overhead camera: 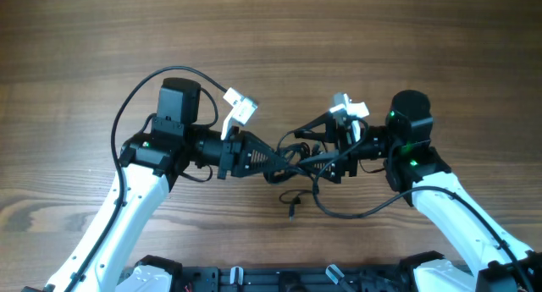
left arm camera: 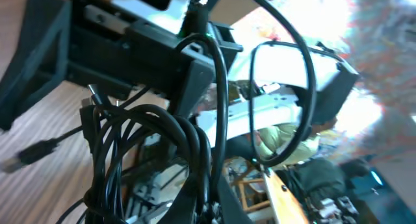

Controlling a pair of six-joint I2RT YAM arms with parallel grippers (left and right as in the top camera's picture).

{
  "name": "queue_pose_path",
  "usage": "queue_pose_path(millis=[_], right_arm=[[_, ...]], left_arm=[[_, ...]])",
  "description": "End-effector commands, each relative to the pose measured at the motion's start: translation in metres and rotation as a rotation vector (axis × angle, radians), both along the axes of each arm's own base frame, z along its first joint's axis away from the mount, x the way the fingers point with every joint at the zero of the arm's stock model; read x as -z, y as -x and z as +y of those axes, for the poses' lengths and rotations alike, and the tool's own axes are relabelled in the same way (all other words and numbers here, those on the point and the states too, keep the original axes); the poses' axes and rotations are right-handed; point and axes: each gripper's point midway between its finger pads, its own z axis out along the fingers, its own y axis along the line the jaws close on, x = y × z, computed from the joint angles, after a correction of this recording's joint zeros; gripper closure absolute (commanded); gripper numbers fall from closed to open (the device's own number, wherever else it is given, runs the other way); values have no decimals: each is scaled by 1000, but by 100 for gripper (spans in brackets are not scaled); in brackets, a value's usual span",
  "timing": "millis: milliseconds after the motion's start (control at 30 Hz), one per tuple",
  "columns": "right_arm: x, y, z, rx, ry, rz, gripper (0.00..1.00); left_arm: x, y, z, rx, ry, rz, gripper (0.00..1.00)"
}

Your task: Untangle cables

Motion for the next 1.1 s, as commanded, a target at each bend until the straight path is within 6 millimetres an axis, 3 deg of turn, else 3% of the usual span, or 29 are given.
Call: queue_pose_path(millis=[0, 67, 133, 233, 300, 333, 400, 467, 600, 700, 867, 1067], right_arm=[[-5, 14, 6, -78, -21, -44, 30], [-4, 17, 8, -87, -20, -39, 57], [-4, 16, 8, -82, -17, -13, 78], [-2, 7, 8, -28, 5, 63, 88], [1, -1, 9, 24, 20, 119, 95], [2, -5, 9, 48, 26, 140, 96], [6, -18, 8, 135, 44, 216, 95], [11, -35, 6, 247, 56, 332, 96], [18, -61, -2, 432, 45, 552, 96], [21, -72, -6, 515, 22, 670, 95], [23, -72, -7, 520, 25, 683, 89], [40, -54, -3, 442, 92, 757, 85]], left_arm=[[-13, 17, -7, 85, 54, -9, 95], [-11, 19, -11, 95, 45, -29, 95], [-4, 15, -14, 65, 2, -42, 96], [15, -3, -16, -44, -119, 2, 95], [31, -19, -14, -159, -227, 87, 75], [38, -27, -12, -213, -271, 117, 61], [53, -45, -5, -346, -366, 189, 44], [67, -62, 5, -487, -448, 258, 17], [84, -88, 24, -726, -533, 389, 0], [90, -100, 36, -871, -551, 494, 0], [92, -104, 40, -899, -560, 485, 0], [80, -102, 28, -721, -555, 133, 5]])
